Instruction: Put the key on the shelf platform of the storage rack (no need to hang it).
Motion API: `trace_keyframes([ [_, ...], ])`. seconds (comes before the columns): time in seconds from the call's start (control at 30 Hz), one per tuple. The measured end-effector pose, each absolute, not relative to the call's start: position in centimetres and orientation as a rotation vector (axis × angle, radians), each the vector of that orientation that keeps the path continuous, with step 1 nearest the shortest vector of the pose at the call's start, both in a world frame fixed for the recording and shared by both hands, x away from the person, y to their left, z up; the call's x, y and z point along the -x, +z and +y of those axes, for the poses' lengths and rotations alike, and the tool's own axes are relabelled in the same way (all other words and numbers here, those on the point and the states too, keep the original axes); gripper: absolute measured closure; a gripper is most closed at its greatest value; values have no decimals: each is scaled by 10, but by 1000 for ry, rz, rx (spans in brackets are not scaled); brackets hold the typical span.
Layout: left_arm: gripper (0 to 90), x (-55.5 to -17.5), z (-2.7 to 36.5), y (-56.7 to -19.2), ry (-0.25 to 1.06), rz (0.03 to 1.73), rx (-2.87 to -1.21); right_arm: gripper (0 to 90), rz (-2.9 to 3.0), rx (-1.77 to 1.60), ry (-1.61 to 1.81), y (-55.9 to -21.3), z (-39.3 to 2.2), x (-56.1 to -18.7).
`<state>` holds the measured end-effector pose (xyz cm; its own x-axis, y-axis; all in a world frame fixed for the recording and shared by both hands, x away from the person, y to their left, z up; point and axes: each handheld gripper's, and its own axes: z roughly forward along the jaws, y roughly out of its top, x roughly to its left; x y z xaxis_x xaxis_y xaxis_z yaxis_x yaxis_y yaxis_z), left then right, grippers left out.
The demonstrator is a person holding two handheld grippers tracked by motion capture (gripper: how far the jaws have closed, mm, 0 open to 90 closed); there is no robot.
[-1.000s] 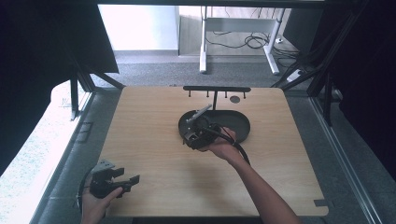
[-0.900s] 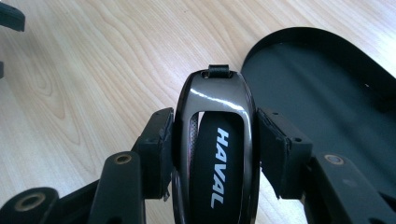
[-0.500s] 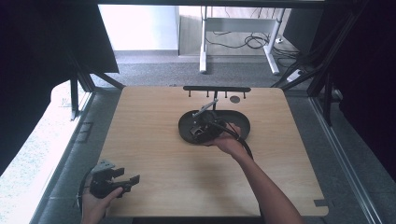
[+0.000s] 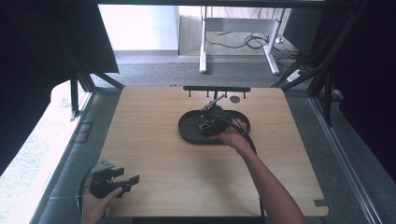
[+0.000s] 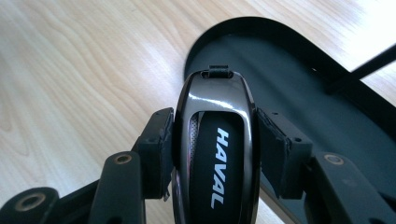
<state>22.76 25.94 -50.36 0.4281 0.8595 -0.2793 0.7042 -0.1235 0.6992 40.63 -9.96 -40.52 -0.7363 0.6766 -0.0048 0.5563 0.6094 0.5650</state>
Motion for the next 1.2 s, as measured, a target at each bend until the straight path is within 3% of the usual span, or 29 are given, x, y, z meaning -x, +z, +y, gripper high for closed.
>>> trace_keyframes([
  [1.2,227,-228,260,-503,246,1331,-1880,495,2535,-1198,718,-441,-125,-459],
])
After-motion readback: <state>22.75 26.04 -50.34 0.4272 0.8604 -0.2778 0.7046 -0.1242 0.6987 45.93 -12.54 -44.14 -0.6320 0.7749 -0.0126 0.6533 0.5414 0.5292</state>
